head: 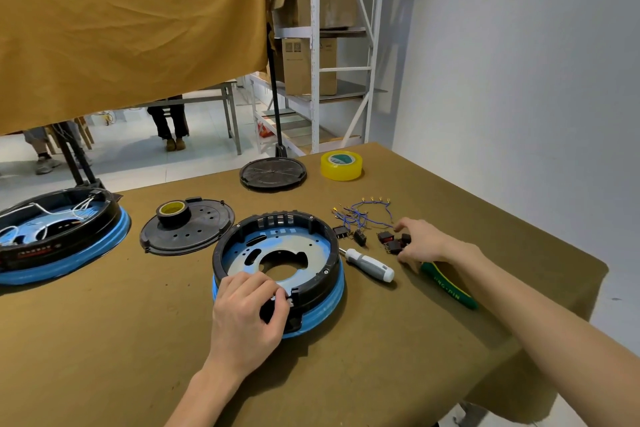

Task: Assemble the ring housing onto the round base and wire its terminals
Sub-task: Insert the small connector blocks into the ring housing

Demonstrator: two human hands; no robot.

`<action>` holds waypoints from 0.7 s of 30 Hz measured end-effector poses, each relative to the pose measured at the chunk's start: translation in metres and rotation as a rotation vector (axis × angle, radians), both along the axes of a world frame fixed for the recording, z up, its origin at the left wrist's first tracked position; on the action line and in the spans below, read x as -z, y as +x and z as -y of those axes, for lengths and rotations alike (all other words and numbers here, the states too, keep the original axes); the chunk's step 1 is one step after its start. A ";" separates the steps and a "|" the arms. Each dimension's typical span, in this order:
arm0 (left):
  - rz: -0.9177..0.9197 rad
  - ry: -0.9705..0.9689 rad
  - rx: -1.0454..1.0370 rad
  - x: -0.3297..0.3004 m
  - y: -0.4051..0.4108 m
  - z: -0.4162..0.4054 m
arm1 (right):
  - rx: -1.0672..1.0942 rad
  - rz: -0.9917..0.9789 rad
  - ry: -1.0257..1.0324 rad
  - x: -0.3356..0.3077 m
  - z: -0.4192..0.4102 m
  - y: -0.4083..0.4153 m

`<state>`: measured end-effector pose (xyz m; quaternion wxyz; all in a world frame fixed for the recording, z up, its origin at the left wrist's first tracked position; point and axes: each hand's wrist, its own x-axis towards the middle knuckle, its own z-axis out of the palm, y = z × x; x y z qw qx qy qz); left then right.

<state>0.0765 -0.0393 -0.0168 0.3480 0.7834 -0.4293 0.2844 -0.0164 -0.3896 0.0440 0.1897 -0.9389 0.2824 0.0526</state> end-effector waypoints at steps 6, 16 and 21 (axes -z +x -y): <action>-0.014 0.006 0.003 -0.001 -0.001 0.000 | 0.080 0.130 0.099 0.001 0.012 -0.004; -0.031 0.004 0.018 -0.005 -0.003 0.000 | 0.217 0.630 -0.045 -0.011 -0.017 -0.005; -0.114 -0.046 0.116 -0.007 -0.001 -0.008 | 0.004 0.726 0.562 -0.029 -0.095 -0.002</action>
